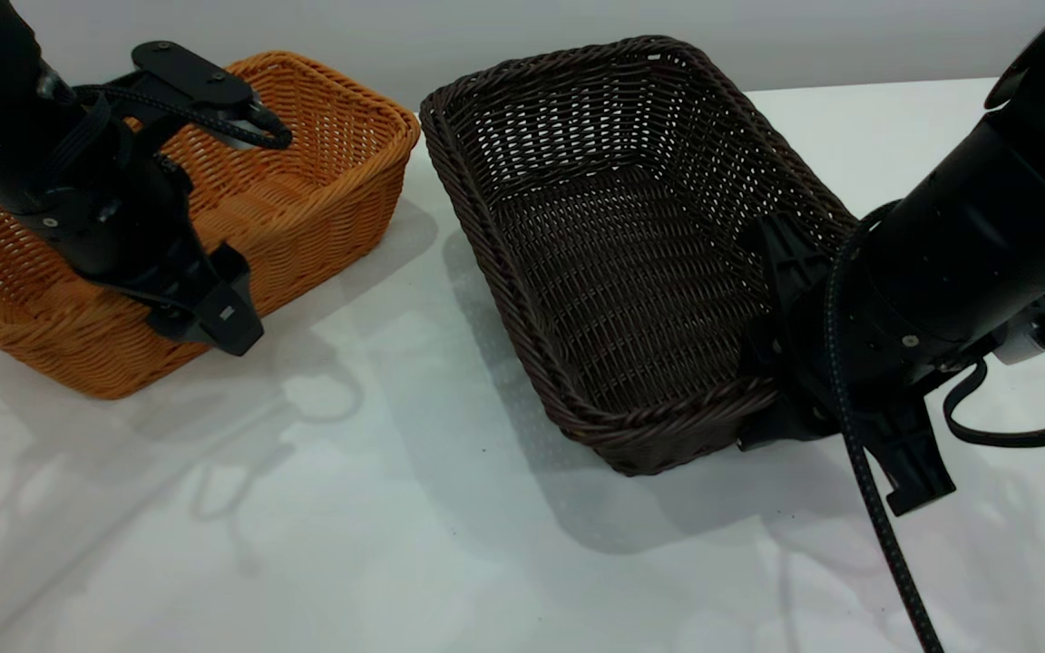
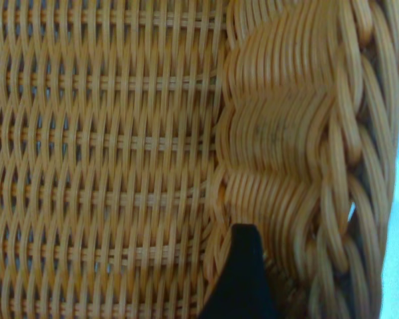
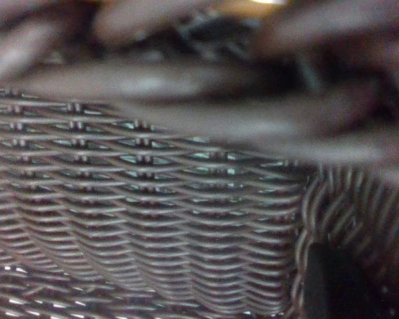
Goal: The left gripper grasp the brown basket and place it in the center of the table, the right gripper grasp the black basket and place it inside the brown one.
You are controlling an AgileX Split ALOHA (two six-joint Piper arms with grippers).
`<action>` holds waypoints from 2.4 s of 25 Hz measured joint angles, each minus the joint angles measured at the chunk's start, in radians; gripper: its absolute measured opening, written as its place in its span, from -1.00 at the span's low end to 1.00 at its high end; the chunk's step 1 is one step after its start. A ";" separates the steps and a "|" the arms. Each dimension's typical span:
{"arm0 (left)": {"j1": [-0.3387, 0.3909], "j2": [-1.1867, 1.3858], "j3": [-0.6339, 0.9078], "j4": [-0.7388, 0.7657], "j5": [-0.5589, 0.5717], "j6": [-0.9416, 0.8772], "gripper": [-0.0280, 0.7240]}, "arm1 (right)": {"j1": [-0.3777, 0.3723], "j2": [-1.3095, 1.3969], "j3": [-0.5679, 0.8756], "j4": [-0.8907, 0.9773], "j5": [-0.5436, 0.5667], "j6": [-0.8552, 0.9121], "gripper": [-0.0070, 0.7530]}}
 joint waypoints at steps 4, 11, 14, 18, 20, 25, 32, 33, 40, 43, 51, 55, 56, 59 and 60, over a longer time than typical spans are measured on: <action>0.000 0.000 0.000 0.002 0.003 0.002 0.53 | -0.014 0.000 0.002 -0.003 0.016 -0.005 -0.66; 0.000 0.000 0.000 0.003 -0.025 0.007 0.53 | -0.074 -0.046 0.006 -0.020 -0.001 -0.036 -0.66; 0.000 0.000 0.000 0.005 -0.069 0.012 0.53 | -0.094 -0.075 0.006 -0.012 -0.052 -0.066 -0.66; 0.000 0.000 0.000 0.005 -0.105 0.050 0.53 | -0.109 -0.077 0.005 -0.015 -0.010 -0.117 -0.66; 0.000 0.002 0.000 0.005 -0.108 0.057 0.53 | -0.109 -0.077 0.004 -0.016 -0.009 -0.132 -0.67; -0.005 0.047 0.000 0.006 -0.130 0.057 0.46 | -0.109 -0.077 0.002 -0.013 0.001 -0.132 -0.67; -0.022 0.065 0.000 0.006 -0.191 0.056 -0.09 | -0.109 -0.077 0.002 -0.013 0.008 -0.199 -0.67; -0.022 0.065 0.000 0.006 -0.193 0.056 -0.21 | -0.109 -0.077 0.002 -0.011 0.008 -0.199 -0.67; -0.022 0.065 0.000 0.013 -0.147 0.063 -0.67 | -0.109 -0.080 -0.065 -0.015 0.011 -0.213 -0.67; -0.022 0.064 -0.001 0.008 -0.112 0.089 -0.67 | -0.109 -0.097 -0.109 -0.043 0.011 -0.217 -0.67; -0.035 0.063 -0.002 0.003 0.016 0.145 -0.67 | -0.230 -0.134 -0.138 -0.088 0.051 -0.233 -0.67; -0.085 0.063 -0.001 0.000 0.094 0.195 -0.67 | -0.309 -0.137 -0.138 -0.198 0.153 -0.235 -0.67; -0.102 0.063 0.000 -0.003 0.107 0.202 -0.67 | -0.326 -0.137 -0.138 -0.221 0.171 -0.235 -0.67; -0.145 0.064 0.000 -0.003 0.130 0.207 -0.67 | -0.367 -0.137 -0.138 -0.286 0.205 -0.235 -0.67; -0.160 0.064 0.000 -0.002 0.140 0.207 -0.67 | -0.378 -0.137 -0.140 -0.303 0.216 -0.237 -0.67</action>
